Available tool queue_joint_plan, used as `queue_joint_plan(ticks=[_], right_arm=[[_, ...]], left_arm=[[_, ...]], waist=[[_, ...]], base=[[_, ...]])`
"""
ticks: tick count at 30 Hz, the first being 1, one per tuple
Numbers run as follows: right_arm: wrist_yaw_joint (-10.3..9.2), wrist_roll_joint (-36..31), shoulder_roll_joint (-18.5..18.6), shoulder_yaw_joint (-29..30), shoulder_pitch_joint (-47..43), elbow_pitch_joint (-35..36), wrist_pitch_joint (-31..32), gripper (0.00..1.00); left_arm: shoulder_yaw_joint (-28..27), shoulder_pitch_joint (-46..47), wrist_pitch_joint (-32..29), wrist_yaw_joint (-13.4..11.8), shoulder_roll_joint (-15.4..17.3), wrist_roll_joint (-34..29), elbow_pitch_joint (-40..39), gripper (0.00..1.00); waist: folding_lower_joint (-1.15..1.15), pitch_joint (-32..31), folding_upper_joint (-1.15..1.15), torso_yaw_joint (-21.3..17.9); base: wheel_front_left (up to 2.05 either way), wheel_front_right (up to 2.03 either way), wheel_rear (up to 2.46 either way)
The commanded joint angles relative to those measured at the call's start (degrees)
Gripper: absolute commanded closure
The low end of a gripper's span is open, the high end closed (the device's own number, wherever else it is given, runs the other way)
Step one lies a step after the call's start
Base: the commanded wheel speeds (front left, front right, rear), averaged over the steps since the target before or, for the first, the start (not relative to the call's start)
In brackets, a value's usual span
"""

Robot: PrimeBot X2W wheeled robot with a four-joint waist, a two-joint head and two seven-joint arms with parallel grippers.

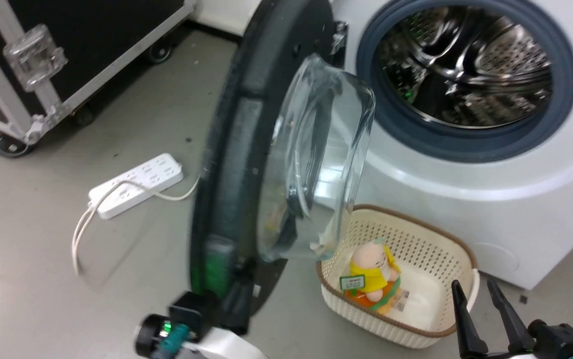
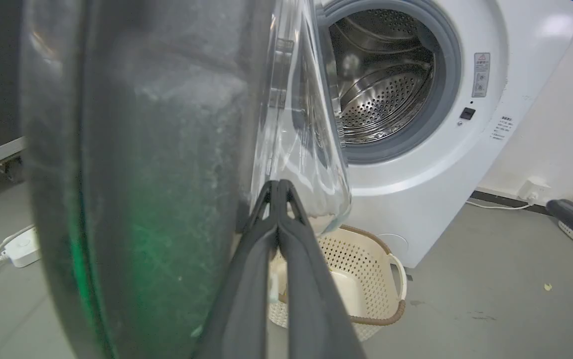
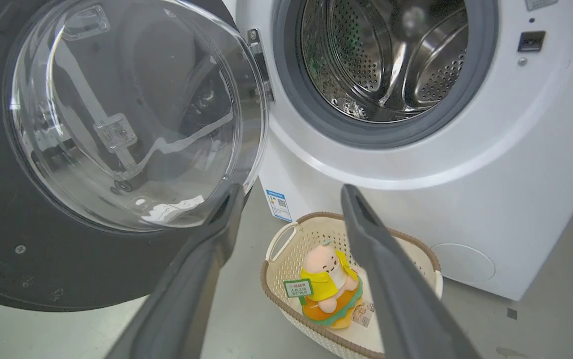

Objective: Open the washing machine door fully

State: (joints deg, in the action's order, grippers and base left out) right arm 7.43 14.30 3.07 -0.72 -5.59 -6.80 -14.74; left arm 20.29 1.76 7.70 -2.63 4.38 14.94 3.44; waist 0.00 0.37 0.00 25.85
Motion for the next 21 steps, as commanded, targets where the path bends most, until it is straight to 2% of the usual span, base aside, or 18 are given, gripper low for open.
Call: queue_joint_plan(ticks=[1, 6, 14, 15, 16, 21], right_arm=[[0.06, -0.4, -0.2, -0.1, 0.4, -0.1, -0.3, 0.0], [0.06, -0.9, 0.6, -0.7, 1.4, -0.1, -0.1, 0.0], [0.06, -1.5, 2.8, -0.5, 3.0, 1.9, 1.7, 0.0], [0.06, -1.7, 3.4, -0.3, 3.6, 2.9, 2.4, 0.0], [0.06, -1.8, 3.6, -0.3, 3.8, 3.2, 2.7, 0.0], [0.06, -2.1, 4.7, 0.2, 4.6, 4.8, 4.2, 0.0]], left_arm=[[-0.8, 1.1, 0.4, -0.5, 0.3, 0.4, -0.2, 1.0], [-5.5, 2.9, 1.4, -1.7, 2.1, 2.4, 0.3, 1.0], [-14.2, 7.3, 2.0, -2.8, 7.7, 5.6, 2.4, 1.0], [-17.7, 9.3, 1.9, -2.5, 10.2, 7.5, 4.1, 1.0], [-18.6, 10.0, 1.8, -2.4, 11.5, 7.5, 5.1, 1.0], [-22.4, 14.1, 1.7, -1.5, 15.4, 9.5, 10.1, 1.0]], waist=[[0.0, 1.1, 0.0, 0.7], [0.0, 3.6, 0.0, 0.5], [0.0, 9.0, 0.0, -1.6], [0.0, 11.1, 0.0, -2.3], [0.0, 11.7, 0.0, -2.5], [0.0, 15.0, 0.0, -3.3]], base=[[0.0, 0.0, 0.0], [0.0, 0.0, 0.0], [0.0, 0.0, 0.0], [0.0, 0.0, 0.0], [0.0, 0.0, 0.0], [0.0, 0.0, 0.0]])
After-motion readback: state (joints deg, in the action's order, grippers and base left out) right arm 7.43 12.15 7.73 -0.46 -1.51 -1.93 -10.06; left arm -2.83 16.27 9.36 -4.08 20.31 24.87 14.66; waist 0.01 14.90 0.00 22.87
